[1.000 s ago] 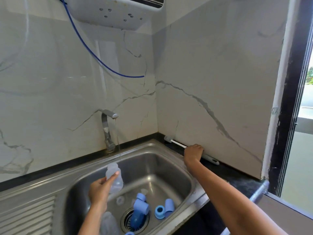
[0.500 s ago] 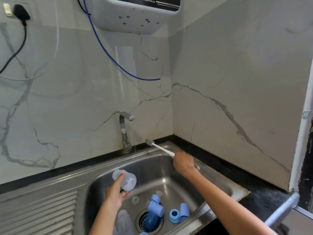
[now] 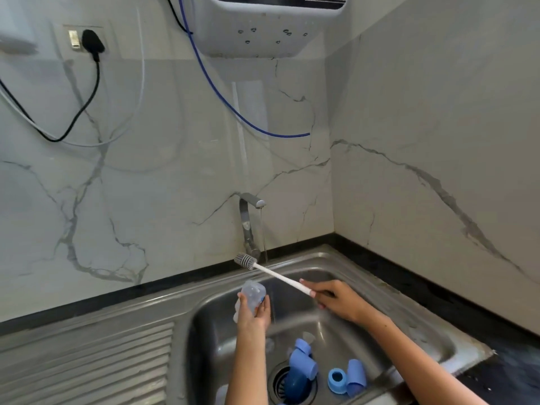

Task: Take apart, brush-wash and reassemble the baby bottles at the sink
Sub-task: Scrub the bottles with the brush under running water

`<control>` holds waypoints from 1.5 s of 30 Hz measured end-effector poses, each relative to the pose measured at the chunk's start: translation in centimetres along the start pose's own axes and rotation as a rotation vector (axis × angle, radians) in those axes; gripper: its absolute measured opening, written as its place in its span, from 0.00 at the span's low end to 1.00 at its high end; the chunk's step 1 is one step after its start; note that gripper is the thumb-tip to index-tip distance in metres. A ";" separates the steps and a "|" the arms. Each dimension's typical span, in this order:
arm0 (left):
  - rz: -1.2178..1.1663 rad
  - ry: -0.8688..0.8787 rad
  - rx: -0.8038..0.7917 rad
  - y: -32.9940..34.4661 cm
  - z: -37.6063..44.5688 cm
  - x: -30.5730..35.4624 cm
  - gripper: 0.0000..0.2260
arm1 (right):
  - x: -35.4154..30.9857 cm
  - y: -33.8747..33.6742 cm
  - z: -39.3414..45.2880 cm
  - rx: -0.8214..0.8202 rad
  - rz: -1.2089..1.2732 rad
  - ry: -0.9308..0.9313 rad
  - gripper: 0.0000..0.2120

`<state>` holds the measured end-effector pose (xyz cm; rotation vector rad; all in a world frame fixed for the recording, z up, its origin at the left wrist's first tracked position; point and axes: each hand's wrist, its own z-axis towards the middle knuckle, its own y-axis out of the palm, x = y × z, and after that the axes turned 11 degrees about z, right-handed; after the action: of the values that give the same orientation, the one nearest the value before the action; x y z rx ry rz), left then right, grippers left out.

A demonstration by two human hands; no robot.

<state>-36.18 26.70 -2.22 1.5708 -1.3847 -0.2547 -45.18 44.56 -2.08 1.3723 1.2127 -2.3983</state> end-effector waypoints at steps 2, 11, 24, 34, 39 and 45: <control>0.193 0.090 -0.073 -0.1 -0.9 -0.3 0.28 | 0.1 -0.4 -0.2 -0.028 0.066 -0.005 0.17; -0.415 -0.138 -0.019 2.7 2.7 1.4 0.28 | 0.8 -4.0 -1.3 -0.153 0.379 0.155 0.15; -0.262 -0.173 -0.170 2.8 4.4 -0.1 0.25 | -1.2 -4.6 -3.2 -0.111 0.420 0.275 0.15; -0.204 -0.213 -0.167 2.7 4.3 -0.7 0.27 | -1.4 -2.4 -3.0 -0.027 0.386 0.289 0.16; -0.167 -0.179 -0.185 3.3 3.7 -0.9 0.28 | -1.6 -4.2 -3.8 -0.054 0.472 0.371 0.14; 0.023 -0.052 -0.192 3.9 3.7 -1.9 0.25 | -1.8 -1.9 -2.9 0.018 0.387 0.277 0.13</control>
<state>-41.87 26.94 -1.95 1.3970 -1.3748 -0.4047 -43.01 47.37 -0.37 1.7988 0.8723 -2.0088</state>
